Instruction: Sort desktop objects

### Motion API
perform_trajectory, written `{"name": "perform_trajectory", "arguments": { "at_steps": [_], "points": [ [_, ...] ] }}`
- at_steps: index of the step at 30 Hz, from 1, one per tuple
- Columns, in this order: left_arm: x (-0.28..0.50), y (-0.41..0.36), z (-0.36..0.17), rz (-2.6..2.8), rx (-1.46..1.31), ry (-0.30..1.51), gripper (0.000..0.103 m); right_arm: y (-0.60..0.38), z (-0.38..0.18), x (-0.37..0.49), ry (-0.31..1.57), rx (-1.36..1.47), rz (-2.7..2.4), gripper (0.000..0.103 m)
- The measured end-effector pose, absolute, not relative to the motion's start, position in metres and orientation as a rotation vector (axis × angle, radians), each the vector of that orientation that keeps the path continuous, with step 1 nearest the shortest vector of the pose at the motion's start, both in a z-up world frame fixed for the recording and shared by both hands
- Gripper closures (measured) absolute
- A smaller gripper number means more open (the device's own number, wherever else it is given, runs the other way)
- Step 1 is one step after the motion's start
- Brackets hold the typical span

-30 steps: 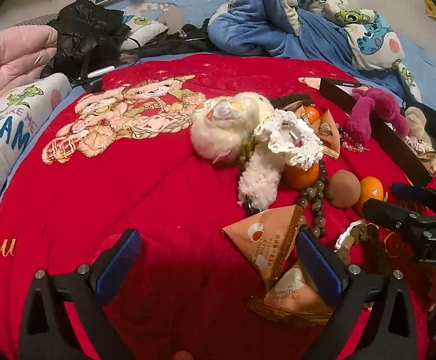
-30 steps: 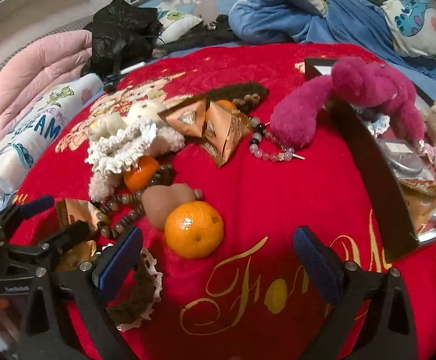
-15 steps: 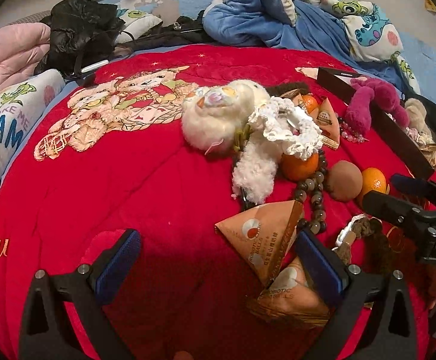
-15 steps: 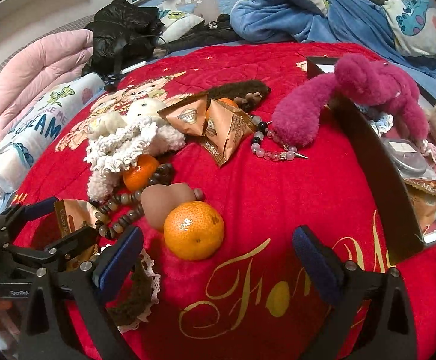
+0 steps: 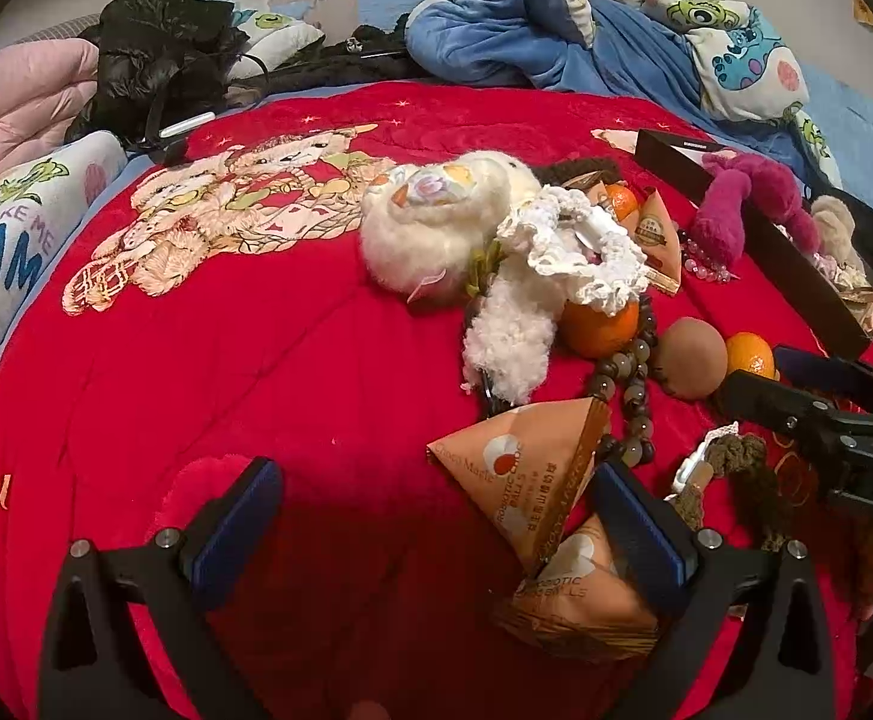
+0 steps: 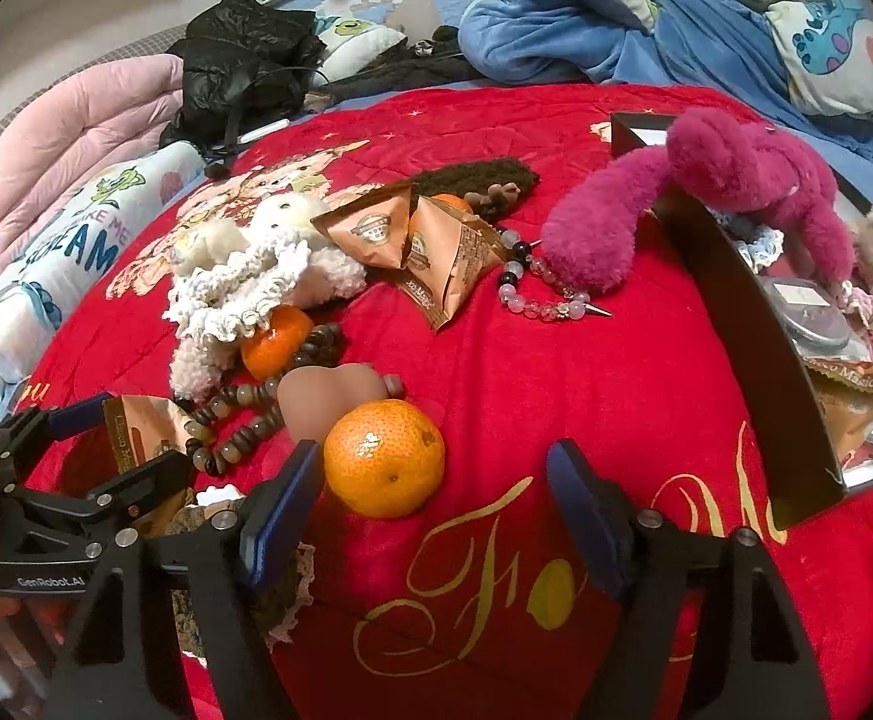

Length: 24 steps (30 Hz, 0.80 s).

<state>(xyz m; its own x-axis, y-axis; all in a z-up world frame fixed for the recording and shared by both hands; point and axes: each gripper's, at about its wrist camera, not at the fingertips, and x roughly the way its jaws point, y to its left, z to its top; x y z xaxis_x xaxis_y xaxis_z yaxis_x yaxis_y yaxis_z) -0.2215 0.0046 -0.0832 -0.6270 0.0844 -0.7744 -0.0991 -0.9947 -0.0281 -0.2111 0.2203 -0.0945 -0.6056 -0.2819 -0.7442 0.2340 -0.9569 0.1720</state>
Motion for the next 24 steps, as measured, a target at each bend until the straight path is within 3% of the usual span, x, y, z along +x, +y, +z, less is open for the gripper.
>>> {"name": "perform_trajectory", "arguments": {
  "at_steps": [3, 5, 7, 24],
  "points": [
    [-0.222, 0.005, -0.084, 2.743, -1.310, 0.025, 0.000, 0.219, -0.094, -0.210, -0.074, 1.206, -2.582, 0.035],
    [-0.222, 0.005, -0.084, 2.741, -1.315, 0.029, 0.000, 0.219, -0.092, -0.208, -0.069, 1.189, -2.573, 0.046],
    [-0.223, 0.006, -0.085, 2.741, -1.316, 0.036, 0.000, 0.216, -0.091, -0.207, -0.065, 1.176, -2.546, 0.064],
    [-0.222, 0.007, -0.088, 2.749, -1.353, 0.057, 0.001, 0.210, -0.092, -0.204, -0.017, 1.173, -2.549, 0.065]
  ]
}}
